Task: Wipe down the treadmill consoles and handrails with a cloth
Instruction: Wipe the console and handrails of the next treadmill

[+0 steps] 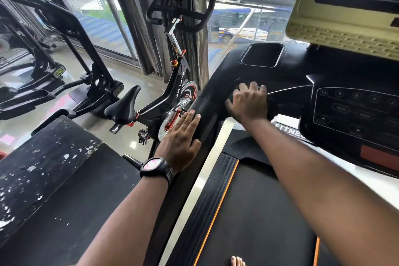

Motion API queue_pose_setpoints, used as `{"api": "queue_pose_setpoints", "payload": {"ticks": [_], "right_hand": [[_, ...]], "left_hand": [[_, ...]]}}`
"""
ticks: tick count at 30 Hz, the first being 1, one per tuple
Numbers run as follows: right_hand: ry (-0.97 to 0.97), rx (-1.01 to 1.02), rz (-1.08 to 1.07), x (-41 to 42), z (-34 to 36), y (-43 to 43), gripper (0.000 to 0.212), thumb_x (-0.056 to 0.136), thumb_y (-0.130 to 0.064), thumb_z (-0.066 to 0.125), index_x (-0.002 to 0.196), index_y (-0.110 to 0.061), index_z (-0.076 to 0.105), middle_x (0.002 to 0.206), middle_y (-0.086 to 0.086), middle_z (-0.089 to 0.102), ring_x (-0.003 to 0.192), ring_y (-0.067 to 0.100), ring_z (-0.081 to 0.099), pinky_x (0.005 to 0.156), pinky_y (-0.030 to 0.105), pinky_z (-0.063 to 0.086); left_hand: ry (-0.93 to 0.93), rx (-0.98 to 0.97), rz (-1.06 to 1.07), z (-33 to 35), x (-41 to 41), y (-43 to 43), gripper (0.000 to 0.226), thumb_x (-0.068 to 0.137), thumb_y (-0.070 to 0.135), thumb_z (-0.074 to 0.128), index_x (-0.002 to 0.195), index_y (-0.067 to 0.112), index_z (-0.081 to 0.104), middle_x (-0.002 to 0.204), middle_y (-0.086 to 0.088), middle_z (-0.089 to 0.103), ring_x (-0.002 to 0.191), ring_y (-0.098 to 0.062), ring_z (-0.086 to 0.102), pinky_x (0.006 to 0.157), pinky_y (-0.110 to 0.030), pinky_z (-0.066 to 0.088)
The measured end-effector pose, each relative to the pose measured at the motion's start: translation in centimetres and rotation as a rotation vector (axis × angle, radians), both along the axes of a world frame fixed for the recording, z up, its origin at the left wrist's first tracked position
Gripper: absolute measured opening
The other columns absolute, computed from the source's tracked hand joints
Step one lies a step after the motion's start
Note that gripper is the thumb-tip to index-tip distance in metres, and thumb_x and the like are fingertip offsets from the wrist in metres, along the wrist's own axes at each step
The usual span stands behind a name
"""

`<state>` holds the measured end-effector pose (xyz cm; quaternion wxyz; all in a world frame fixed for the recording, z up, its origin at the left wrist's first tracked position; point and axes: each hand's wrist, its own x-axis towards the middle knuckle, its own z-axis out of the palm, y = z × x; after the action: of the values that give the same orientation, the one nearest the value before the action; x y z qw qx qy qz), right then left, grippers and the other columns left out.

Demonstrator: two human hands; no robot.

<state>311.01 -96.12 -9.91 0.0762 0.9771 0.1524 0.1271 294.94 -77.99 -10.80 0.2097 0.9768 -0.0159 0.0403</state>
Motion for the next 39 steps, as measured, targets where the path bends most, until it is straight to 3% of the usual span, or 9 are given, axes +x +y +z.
{"api": "queue_pose_setpoints", "payload": {"ticks": [3, 8, 13, 18, 22, 24, 28, 34, 39], "right_hand": [[0.032, -0.048, 0.006, 0.7, 1.1, 0.3, 0.048, 0.093, -0.049, 0.045, 0.098, -0.012, 0.076, 0.101, 0.006, 0.067, 0.098, 0.033, 0.057, 0.086, 0.044, 0.04], [-0.053, 0.035, 0.022, -0.9, -1.8, -0.6, 0.045, 0.095, -0.047, 0.048, 0.087, -0.009, 0.07, 0.095, 0.009, 0.064, 0.094, 0.035, 0.056, 0.088, 0.049, 0.039], [0.138, -0.126, 0.093, 2.3, 2.2, -0.3, 0.057, 0.097, -0.059, 0.037, 0.114, -0.016, 0.071, 0.118, 0.006, 0.065, 0.11, 0.032, 0.056, 0.089, 0.044, 0.04], [-0.01, -0.149, 0.063, -0.1, -0.2, -2.1, 0.054, 0.094, -0.061, 0.044, 0.096, -0.015, 0.073, 0.1, 0.005, 0.065, 0.094, 0.033, 0.057, 0.081, 0.044, 0.043], [0.113, -0.109, 0.047, 3.0, 2.8, -2.7, 0.057, 0.093, -0.062, 0.04, 0.108, -0.018, 0.074, 0.112, 0.006, 0.067, 0.106, 0.033, 0.058, 0.085, 0.043, 0.042], [0.077, -0.064, -0.043, 3.3, 3.2, -3.8, 0.059, 0.092, -0.058, 0.035, 0.105, -0.016, 0.075, 0.109, 0.007, 0.068, 0.103, 0.034, 0.059, 0.084, 0.042, 0.042], [-0.08, -0.003, 0.011, -0.3, -0.2, -6.8, 0.05, 0.09, -0.053, 0.045, 0.104, -0.011, 0.069, 0.107, 0.008, 0.064, 0.102, 0.036, 0.054, 0.085, 0.047, 0.041], [0.144, -0.053, -0.141, 4.5, 4.4, -5.0, 0.056, 0.092, -0.054, 0.038, 0.108, -0.014, 0.074, 0.113, 0.009, 0.068, 0.107, 0.035, 0.058, 0.09, 0.045, 0.04], [-0.001, 0.015, -0.089, 1.9, 1.9, -6.1, 0.05, 0.086, -0.049, 0.043, 0.086, -0.011, 0.076, 0.092, 0.01, 0.069, 0.086, 0.034, 0.058, 0.079, 0.043, 0.04]], "left_hand": [[0.001, 0.001, -0.002, -0.1, -0.1, 0.0, 0.073, 0.089, 0.036, 0.037, 0.159, 0.022, 0.021, 0.168, 0.004, 0.011, 0.153, -0.006, 0.004, 0.125, -0.029, 0.011], [0.0, 0.002, 0.003, -0.1, -0.1, 0.0, 0.073, 0.09, 0.036, 0.037, 0.159, 0.024, 0.02, 0.167, 0.006, 0.01, 0.153, -0.004, 0.003, 0.121, -0.023, 0.008], [0.008, 0.003, 0.011, -0.1, -0.1, 0.1, 0.073, 0.089, 0.037, 0.037, 0.16, 0.025, 0.019, 0.168, 0.007, 0.008, 0.153, -0.004, 0.002, 0.123, -0.026, 0.01], [0.003, -0.001, 0.004, -0.2, 0.0, 0.1, 0.072, 0.09, 0.036, 0.037, 0.159, 0.025, 0.02, 0.167, 0.008, 0.008, 0.153, -0.003, 0.002, 0.124, -0.027, 0.011], [-0.003, -0.01, 0.003, -0.5, 0.0, 0.3, 0.072, 0.09, 0.037, 0.037, 0.159, 0.026, 0.02, 0.167, 0.01, 0.008, 0.152, -0.002, 0.002, 0.123, -0.027, 0.012], [-0.006, -0.014, 0.005, -0.6, 0.0, 0.3, 0.072, 0.09, 0.038, 0.037, 0.159, 0.027, 0.02, 0.167, 0.01, 0.008, 0.152, -0.001, 0.002, 0.121, -0.026, 0.012], [0.004, -0.014, 0.0, -0.6, 0.1, 0.4, 0.073, 0.089, 0.038, 0.036, 0.159, 0.026, 0.02, 0.167, 0.008, 0.008, 0.153, -0.002, 0.001, 0.125, -0.03, 0.012], [-0.001, -0.01, 0.011, -0.7, 0.0, 0.3, 0.074, 0.087, 0.041, 0.033, 0.159, 0.026, 0.021, 0.167, 0.007, 0.01, 0.153, -0.004, 0.003, 0.125, -0.034, 0.015], [-0.005, -0.013, 0.002, -0.7, 0.1, 0.4, 0.073, 0.088, 0.039, 0.035, 0.159, 0.026, 0.022, 0.167, 0.007, 0.01, 0.153, -0.004, 0.003, 0.124, -0.031, 0.013]]}}
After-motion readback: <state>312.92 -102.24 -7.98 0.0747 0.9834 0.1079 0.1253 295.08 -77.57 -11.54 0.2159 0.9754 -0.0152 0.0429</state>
